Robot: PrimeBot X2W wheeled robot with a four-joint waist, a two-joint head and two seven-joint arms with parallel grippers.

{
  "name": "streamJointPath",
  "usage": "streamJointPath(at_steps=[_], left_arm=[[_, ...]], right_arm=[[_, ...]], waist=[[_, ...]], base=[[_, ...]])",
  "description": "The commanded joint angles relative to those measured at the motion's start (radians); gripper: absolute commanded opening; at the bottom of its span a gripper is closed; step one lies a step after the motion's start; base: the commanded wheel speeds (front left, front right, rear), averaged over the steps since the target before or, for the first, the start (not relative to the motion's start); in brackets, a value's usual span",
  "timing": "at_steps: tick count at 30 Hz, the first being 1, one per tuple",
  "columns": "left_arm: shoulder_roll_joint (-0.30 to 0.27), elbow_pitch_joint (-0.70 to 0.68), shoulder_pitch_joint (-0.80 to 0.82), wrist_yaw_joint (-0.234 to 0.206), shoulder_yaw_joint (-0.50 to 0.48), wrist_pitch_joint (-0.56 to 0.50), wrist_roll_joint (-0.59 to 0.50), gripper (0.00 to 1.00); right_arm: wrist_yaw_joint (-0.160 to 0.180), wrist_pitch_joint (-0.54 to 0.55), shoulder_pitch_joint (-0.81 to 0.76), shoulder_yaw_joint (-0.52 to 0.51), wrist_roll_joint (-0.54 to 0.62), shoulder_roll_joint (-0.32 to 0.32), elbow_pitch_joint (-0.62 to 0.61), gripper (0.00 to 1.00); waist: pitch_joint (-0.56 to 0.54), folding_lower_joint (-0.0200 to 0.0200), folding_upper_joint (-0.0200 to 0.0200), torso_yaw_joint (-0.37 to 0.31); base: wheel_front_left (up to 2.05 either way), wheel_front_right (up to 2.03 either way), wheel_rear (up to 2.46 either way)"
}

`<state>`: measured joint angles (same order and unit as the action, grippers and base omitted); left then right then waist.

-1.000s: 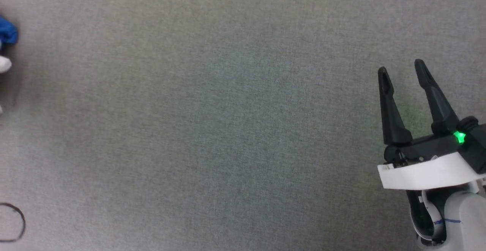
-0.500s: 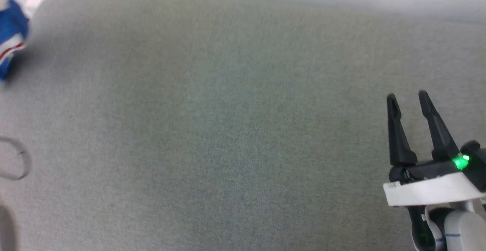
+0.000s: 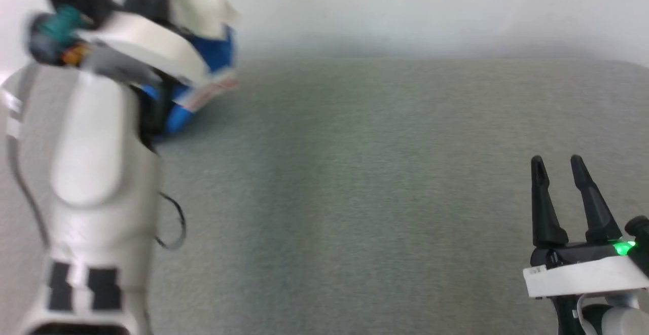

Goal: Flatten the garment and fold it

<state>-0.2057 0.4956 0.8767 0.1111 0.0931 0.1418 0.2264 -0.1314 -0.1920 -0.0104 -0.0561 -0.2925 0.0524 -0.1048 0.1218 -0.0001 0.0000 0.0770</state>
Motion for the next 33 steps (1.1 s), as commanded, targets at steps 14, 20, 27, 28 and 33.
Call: streamJointPath(at_steps=[14,20,27,28,33], left_arm=[[0.137,-0.562,-0.659,-0.074,0.222,-0.22,0.108,0.0],[0.14,-0.476,-0.849,-0.151,0.211,-0.199,0.122,0.0],[0.143,-0.349,-0.875,-0.159,0.211,-0.082,0.116,1.0],[0.144,-0.347,-0.868,-0.154,0.214,-0.056,0.115,1.0],[0.142,-0.356,-0.848,-0.144,0.213,0.057,0.099,1.0]], right_arm=[[0.001,-0.001,-0.053,-0.002,-0.016,-0.002,0.012,1.0],[0.001,0.0,-0.051,0.005,-0.018,-0.002,0.01,1.0],[0.001,0.006,-0.051,0.015,-0.012,-0.002,0.021,1.0],[0.001,0.006,-0.053,0.017,-0.012,-0.002,0.022,1.0],[0.001,0.009,-0.064,0.024,-0.01,-0.002,0.02,1.0]], waist=[[-0.06,0.0001,0.0,-0.194],[-0.051,0.0001,0.0,-0.198],[-0.058,0.0001,0.0,-0.176],[-0.061,0.0001,0.0,-0.172],[-0.079,0.0001,0.0,-0.149]], base=[[0.0,0.0,0.0],[0.0,0.0,0.0],[0.0,0.0,0.0],[0.0,0.0,0.0],[0.0,0.0,0.0]])
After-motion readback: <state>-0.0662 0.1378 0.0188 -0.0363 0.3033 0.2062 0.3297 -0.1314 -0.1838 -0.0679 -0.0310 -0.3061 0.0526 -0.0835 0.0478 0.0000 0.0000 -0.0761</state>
